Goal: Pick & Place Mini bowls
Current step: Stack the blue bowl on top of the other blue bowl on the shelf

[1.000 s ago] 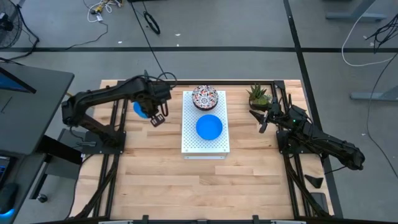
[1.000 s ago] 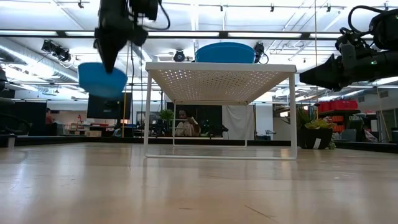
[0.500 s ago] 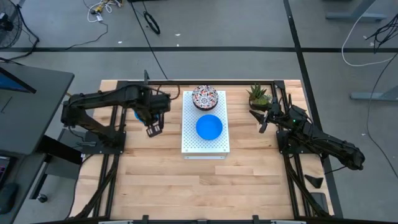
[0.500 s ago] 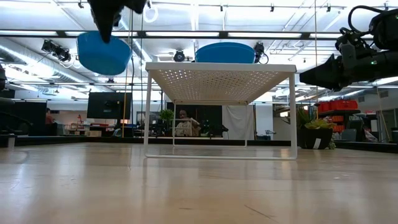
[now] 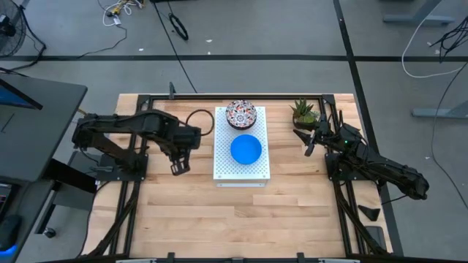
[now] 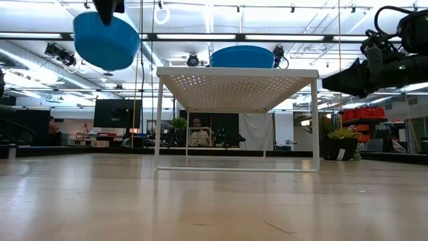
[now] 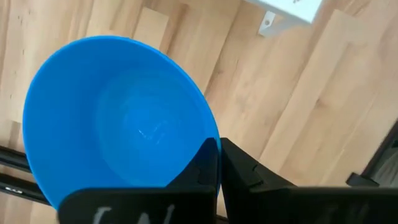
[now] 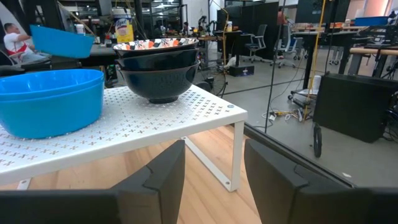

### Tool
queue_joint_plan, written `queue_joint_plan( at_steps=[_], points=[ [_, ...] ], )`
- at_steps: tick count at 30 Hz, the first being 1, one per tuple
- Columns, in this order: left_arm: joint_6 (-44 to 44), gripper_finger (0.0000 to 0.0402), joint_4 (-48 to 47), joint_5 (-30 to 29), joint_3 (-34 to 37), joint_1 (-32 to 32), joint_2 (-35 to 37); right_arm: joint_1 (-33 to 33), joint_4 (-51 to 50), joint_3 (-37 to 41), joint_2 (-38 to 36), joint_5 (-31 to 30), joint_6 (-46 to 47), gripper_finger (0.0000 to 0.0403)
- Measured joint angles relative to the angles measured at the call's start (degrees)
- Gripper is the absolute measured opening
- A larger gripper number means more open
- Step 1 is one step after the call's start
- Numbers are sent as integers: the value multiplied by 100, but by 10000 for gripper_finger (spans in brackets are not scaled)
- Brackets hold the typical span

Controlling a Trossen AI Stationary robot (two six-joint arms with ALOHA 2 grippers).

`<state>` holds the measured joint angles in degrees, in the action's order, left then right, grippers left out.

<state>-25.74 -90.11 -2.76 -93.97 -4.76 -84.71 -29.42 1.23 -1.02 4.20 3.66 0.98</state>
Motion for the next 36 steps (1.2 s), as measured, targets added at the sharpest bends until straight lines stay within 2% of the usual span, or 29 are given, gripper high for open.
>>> queue_joint_plan(
  at_steps=[7, 24, 30, 36],
  points=[
    [292, 4, 11, 0, -194, 196, -514, 1, -2, 0, -1, 0, 1, 169],
    [1235, 4, 11, 32, -3013, 60, -2213, 1, -2, 0, 0, 0, 2, 169],
    [1470, 4, 3, 26, -3704, 21, -2698, 1, 0, 0, 1, 0, 2, 169],
    [2140, 4, 13, -162, -4096, 22, -2984, 1, -2, 0, -1, 0, 1, 169]
  ],
)
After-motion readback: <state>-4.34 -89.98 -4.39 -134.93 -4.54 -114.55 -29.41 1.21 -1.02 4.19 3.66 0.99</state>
